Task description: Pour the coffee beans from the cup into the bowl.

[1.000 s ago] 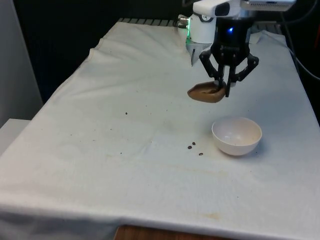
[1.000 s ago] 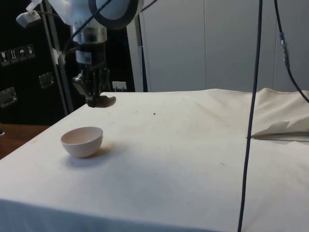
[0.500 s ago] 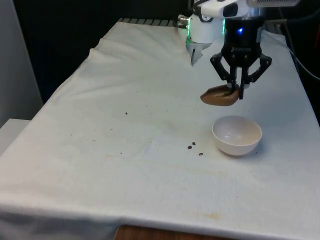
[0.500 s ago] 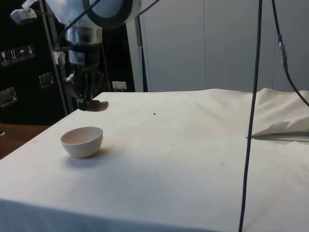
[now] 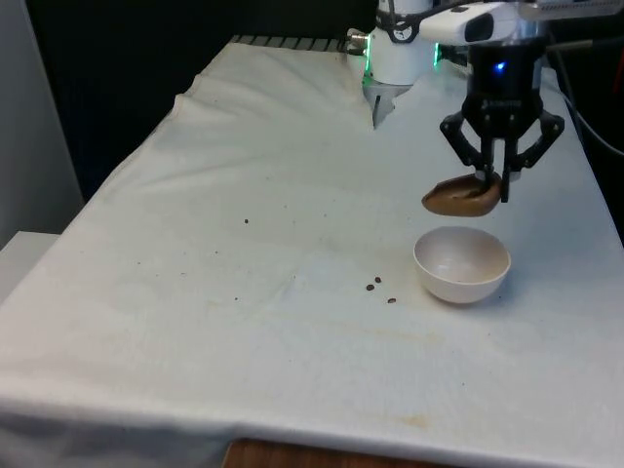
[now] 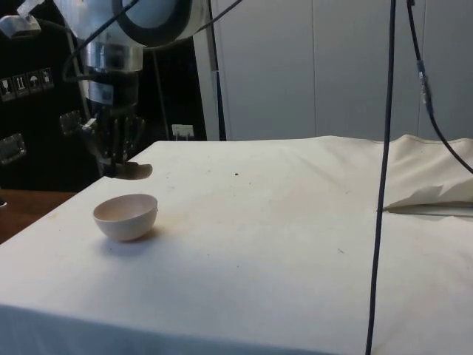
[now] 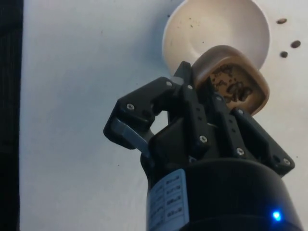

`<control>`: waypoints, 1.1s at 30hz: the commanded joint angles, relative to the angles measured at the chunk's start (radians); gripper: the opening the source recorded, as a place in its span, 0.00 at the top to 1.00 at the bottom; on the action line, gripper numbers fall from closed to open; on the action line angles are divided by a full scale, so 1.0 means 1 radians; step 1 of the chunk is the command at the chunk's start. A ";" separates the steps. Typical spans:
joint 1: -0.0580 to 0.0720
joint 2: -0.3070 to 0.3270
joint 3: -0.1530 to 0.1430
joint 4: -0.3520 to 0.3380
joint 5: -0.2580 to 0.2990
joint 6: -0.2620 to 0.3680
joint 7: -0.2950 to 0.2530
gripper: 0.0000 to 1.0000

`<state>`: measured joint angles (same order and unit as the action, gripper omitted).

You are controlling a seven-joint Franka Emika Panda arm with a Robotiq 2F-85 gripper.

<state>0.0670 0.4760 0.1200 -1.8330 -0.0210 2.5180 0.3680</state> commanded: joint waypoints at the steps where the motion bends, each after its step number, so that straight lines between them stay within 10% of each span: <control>1: -0.004 0.005 0.013 0.006 0.016 0.008 0.000 0.97; 20: 0.000 0.037 0.035 0.018 0.080 0.065 0.002 0.97; 28: -0.021 0.052 0.057 0.015 0.163 0.112 -0.045 0.97; 29: -0.006 0.051 0.036 0.017 0.145 0.099 -0.030 0.97; 33: -0.028 0.052 0.056 0.015 0.216 0.117 -0.089 0.97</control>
<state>0.0530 0.5270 0.1560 -1.8160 0.1810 2.6210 0.2890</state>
